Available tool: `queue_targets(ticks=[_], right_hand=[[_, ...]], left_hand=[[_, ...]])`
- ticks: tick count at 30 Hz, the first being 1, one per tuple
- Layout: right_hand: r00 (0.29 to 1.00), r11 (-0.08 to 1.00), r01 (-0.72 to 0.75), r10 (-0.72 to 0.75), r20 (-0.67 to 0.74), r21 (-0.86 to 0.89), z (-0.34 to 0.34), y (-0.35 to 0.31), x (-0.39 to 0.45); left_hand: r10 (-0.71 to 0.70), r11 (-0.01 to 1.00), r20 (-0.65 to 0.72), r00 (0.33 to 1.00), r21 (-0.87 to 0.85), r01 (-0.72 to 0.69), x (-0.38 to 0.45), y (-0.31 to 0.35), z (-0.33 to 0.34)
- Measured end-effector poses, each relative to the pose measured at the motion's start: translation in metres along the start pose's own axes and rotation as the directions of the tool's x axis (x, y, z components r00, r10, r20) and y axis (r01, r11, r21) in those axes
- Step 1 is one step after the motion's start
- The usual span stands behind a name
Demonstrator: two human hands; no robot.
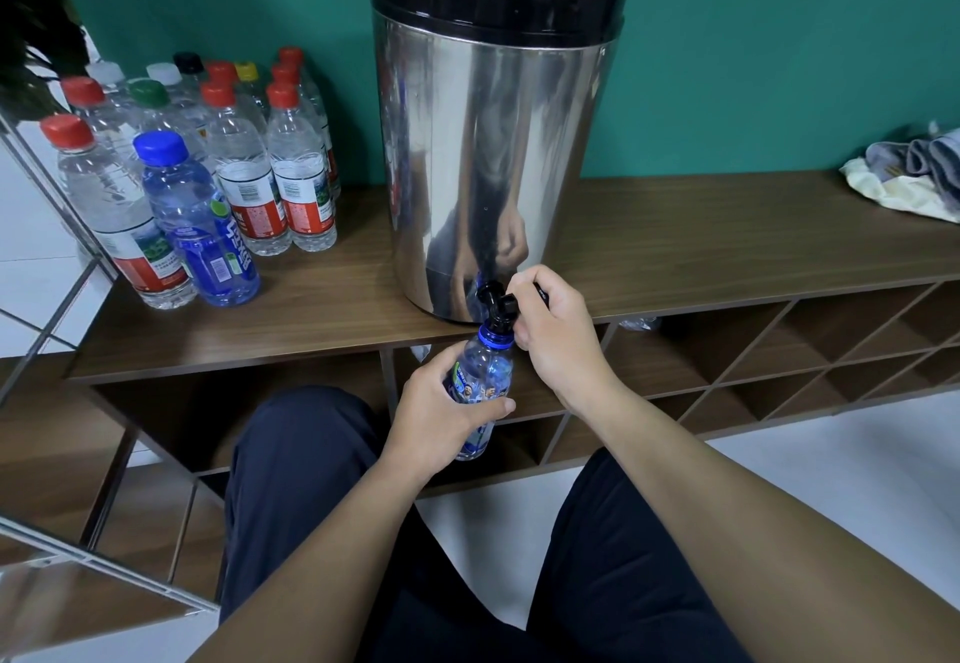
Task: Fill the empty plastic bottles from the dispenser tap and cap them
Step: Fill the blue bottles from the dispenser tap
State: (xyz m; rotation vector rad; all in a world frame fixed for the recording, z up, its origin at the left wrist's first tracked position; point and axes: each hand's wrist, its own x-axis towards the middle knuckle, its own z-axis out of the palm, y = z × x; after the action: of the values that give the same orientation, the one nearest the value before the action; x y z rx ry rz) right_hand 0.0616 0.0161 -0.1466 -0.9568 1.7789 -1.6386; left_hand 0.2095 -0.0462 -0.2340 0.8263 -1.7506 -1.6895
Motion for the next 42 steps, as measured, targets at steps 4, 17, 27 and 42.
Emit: queue_targets(ticks=[4,17,27,42], right_hand=[[1.0,1.0,0.009,-0.009,-0.001,-0.012,-0.0003,0.001,0.0003],[1.0,0.999,0.015,-0.015,-0.007,-0.043,-0.0009,0.0005,0.0002],[1.0,0.999,0.011,-0.011,-0.003,-0.036,-0.0006,0.0012,0.0007],[1.0,1.0,-0.005,0.005,-0.003,-0.025,-0.0007,0.0018,0.0002]], left_hand=[[0.005,1.0,-0.002,1.0,-0.004,-0.005,0.0008,-0.0011,0.0003],[0.016,1.0,-0.014,1.0,0.012,-0.016,0.0026,-0.0058,0.0],[0.002,1.0,-0.013,1.0,0.025,-0.001,0.0041,-0.0088,-0.0015],[-0.01,0.999,-0.004,1.0,0.035,0.01,-0.0002,-0.0013,-0.0005]])
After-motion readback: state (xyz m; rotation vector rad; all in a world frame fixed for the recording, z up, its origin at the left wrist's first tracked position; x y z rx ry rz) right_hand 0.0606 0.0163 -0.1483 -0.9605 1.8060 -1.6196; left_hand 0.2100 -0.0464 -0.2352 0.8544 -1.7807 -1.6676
